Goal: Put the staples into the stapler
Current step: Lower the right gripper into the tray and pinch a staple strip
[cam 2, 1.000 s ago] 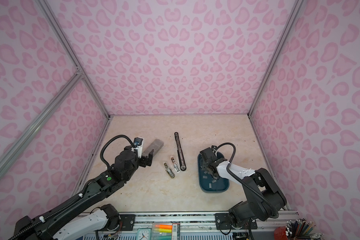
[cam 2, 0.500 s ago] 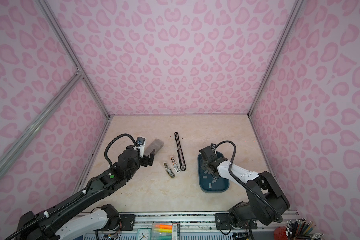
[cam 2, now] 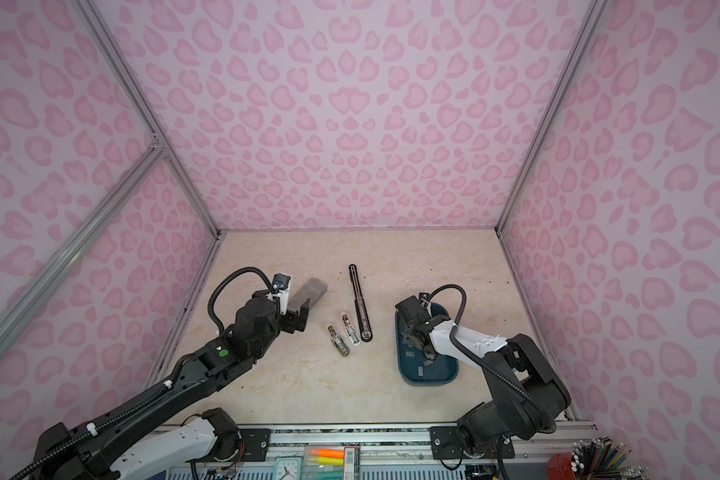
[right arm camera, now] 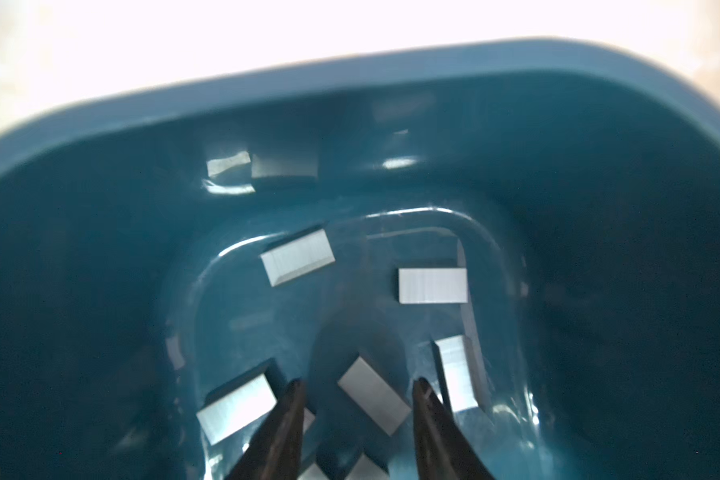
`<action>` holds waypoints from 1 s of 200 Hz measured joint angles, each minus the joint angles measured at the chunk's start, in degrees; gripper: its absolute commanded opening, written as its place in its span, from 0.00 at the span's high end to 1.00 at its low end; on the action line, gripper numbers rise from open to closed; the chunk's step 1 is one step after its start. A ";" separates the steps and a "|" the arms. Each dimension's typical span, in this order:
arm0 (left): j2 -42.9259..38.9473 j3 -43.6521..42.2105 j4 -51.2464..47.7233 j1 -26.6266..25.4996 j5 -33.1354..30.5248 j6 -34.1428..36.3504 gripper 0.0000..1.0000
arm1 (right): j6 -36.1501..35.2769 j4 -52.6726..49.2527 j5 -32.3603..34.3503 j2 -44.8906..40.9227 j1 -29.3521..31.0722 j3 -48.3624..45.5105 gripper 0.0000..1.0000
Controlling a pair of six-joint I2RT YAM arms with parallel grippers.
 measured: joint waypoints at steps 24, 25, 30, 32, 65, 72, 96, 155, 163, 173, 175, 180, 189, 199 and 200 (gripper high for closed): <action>-0.35 0.00 0.00 0.00 0.02 0.00 0.02 | 0.07 0.55 0.66 0.28 0.02 -0.46 0.58; -0.35 0.00 0.00 0.00 0.02 0.00 0.02 | 0.09 0.50 0.59 0.28 0.04 -0.48 0.58; -0.42 0.00 0.00 0.00 0.02 0.00 0.02 | 0.28 0.33 0.57 0.28 0.07 -0.66 0.58; -0.44 0.00 0.00 0.00 0.02 0.00 0.02 | 0.33 0.33 0.61 0.28 0.11 -0.70 0.58; -0.46 0.00 0.00 0.00 0.42 0.00 0.02 | 1.84 0.33 1.44 -0.83 0.00 -1.79 0.60; -0.46 0.00 0.00 0.00 0.42 0.00 0.03 | 2.34 0.24 1.75 -1.03 -0.15 -1.99 0.61; -0.50 0.00 0.00 0.00 0.48 0.00 0.02 | 3.52 -0.04 2.54 -1.77 -1.14 -2.67 0.66; -1.03 0.00 -0.02 0.00 1.03 -0.02 0.02 | 4.11 0.44 2.08 -2.08 -2.78 -3.13 0.76; -1.09 0.00 -0.02 0.00 1.05 -0.02 0.02 | 4.11 0.57 1.81 -2.08 -2.73 -3.13 0.74; -1.14 0.00 -0.02 0.00 1.05 -0.02 0.02 | 4.11 0.74 1.64 -2.21 -2.43 -3.13 0.73; -1.14 0.00 -0.02 0.00 1.05 -0.02 0.02 | 4.11 0.76 1.62 -2.27 -2.34 -3.13 0.72; -1.14 0.00 -0.02 0.00 1.05 -0.02 0.02 | 4.11 0.79 1.46 -2.40 -2.08 -3.13 0.72; -1.14 0.00 -0.02 0.00 1.05 -0.02 0.02 | 4.13 0.83 1.27 -2.69 -1.53 -3.13 0.71; -1.14 0.00 -0.02 0.00 1.05 -0.02 0.02 | 4.17 0.81 1.22 -2.95 -1.09 -3.13 0.71; -1.14 0.00 -0.02 0.00 1.05 -0.02 0.02 | 4.17 0.81 1.22 -2.95 -1.05 -3.13 0.71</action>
